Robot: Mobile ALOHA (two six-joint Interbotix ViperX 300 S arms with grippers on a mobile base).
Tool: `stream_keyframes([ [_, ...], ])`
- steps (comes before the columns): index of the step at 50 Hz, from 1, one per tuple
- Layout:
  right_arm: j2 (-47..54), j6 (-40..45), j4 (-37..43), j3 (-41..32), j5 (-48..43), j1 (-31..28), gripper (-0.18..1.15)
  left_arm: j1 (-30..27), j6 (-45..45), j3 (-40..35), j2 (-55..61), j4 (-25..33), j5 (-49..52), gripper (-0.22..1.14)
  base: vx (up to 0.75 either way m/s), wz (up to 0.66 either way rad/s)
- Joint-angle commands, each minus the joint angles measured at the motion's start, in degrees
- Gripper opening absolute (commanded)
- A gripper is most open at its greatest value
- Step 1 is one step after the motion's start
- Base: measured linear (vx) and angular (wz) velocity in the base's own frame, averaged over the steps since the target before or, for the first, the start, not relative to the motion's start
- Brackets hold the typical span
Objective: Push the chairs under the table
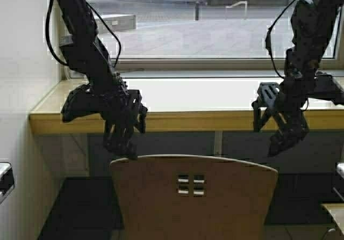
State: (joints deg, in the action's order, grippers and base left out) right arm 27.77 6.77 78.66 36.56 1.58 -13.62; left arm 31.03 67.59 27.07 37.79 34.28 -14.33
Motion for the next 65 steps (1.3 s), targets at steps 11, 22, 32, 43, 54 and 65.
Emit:
stream_keyframes([
  [11, 6.4, -0.3, 0.1, -5.7, 2.2, -0.2, 1.04, -1.3, 0.0, -4.3, 4.0, 0.4, -0.3, 1.02, 0.07, -0.04],
  [22, 12.2, -0.4, 0.1, -8.6, 3.1, -0.2, 1.04, -2.1, 0.0, -7.8, 8.4, 0.4, -0.3, 1.02, 0.07, -0.02],
  [32, 17.4, -0.4, 0.1, -12.6, 3.7, -0.2, 1.04, -2.5, -0.1, -10.9, 12.6, 0.4, -0.3, 1.02, 0.07, 0.01],
  [43, 21.6, -0.6, -0.1, -15.4, 4.0, -0.1, 1.04, -2.5, -0.1, -13.9, 16.3, 0.4, -0.2, 1.02, 0.07, 0.00],
  [54, 23.8, -1.0, -0.7, -17.2, 4.3, -0.2, 1.02, -2.5, -0.1, -14.9, 18.4, 0.0, 0.9, 0.94, 0.06, 0.00],
  [65, 24.7, -1.0, -1.2, -17.7, 4.7, -0.2, 0.72, -2.5, -0.1, -15.6, 19.2, 0.0, 1.1, 0.44, 0.06, 0.01],
])
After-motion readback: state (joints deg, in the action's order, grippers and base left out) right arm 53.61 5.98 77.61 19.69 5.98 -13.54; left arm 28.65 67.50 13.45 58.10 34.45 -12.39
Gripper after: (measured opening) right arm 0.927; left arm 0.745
